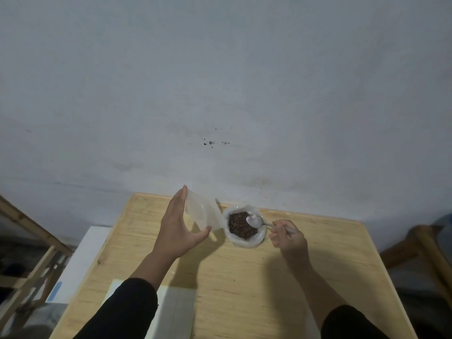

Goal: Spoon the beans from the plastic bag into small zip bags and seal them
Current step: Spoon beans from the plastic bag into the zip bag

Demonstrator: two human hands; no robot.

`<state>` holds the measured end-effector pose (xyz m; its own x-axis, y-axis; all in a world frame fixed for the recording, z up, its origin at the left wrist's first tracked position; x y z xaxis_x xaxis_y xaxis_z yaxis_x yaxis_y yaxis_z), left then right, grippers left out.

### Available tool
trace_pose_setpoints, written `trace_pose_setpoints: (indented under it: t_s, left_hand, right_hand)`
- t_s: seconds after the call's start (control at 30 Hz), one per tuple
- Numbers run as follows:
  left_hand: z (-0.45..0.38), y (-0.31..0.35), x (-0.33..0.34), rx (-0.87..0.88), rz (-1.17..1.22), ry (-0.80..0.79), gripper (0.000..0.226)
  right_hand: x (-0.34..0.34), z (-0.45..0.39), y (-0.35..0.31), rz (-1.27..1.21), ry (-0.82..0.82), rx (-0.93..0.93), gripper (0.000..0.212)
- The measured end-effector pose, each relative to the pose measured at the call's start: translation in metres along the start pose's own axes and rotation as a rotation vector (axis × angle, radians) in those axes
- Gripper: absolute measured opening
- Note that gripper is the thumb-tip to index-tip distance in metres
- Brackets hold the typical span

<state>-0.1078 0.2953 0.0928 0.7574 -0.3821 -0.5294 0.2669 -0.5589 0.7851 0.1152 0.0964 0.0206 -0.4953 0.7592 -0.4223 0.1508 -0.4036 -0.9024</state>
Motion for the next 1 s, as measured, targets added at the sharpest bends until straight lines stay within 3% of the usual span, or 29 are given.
trace_pose_setpoints:
  t_s: [0.2, 0.6, 0.77, 1.0]
  left_hand:
    - [-0.010, 0.002, -0.013, 0.029, -0.041, 0.019, 0.112]
    - [-0.001, -0.011, 0.038, -0.032, -0.036, -0.163, 0.115]
    - [-0.003, -0.010, 0.058, -0.044, 0.017, -0.217, 0.116]
    - [-0.008, -0.012, 0.075, -0.096, 0.058, -0.229, 0.112]
  right_hand:
    - [0.011, -0.005, 0.011, 0.071, -0.013, 0.028, 0.020]
    - [0.034, -0.002, 0.040, -0.456, -0.044, 0.388, 0.018]
    - [0.026, -0.002, 0.029, -0.568, -0.064, 0.393, 0.015]
    - [0.000, -0.013, 0.003, -0.506, -0.045, 0.310, 0.020]
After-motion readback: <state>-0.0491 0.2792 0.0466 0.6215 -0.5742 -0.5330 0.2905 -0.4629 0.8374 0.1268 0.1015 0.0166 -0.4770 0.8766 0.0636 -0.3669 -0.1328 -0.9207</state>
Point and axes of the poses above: each hand's wrist, its own z-axis away from the middle knuckle, its own x-axis out of the palm, y = z × x, the point moved 8 cm from there along -z, towards the middle knuckle, and after that the axes turned 10 degrees about z, right-handed, at the moved point
